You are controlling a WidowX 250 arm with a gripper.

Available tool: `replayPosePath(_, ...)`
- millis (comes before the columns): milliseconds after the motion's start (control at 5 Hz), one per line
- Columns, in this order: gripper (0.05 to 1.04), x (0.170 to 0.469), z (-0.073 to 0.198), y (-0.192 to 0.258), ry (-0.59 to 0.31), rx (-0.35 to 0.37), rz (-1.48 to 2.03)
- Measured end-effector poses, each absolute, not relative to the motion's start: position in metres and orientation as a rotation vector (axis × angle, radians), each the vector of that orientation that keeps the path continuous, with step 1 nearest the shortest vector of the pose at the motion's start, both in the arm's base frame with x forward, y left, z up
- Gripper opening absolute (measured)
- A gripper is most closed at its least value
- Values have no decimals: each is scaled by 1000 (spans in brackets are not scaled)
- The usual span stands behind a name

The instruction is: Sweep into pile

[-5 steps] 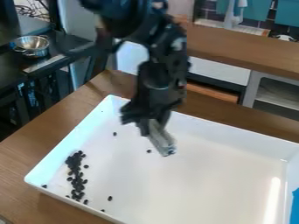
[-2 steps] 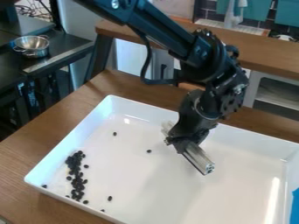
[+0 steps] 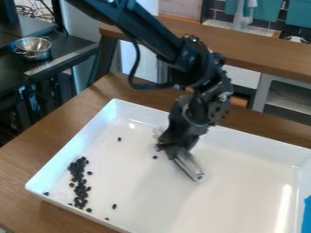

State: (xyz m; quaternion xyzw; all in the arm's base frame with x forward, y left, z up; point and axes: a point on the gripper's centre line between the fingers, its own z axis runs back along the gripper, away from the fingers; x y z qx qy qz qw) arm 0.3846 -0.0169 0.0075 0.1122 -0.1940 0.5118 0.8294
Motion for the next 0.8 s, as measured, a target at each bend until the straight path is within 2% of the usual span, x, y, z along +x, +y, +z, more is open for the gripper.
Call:
replayPosePath(200, 374, 378, -2, 14, -410, 266, 1072)
replayPosePath(400, 374, 367, -7, 22, -422, 269, 1034)
replayPosePath(800, 374, 326, -9, 42, -421, 292, 938)
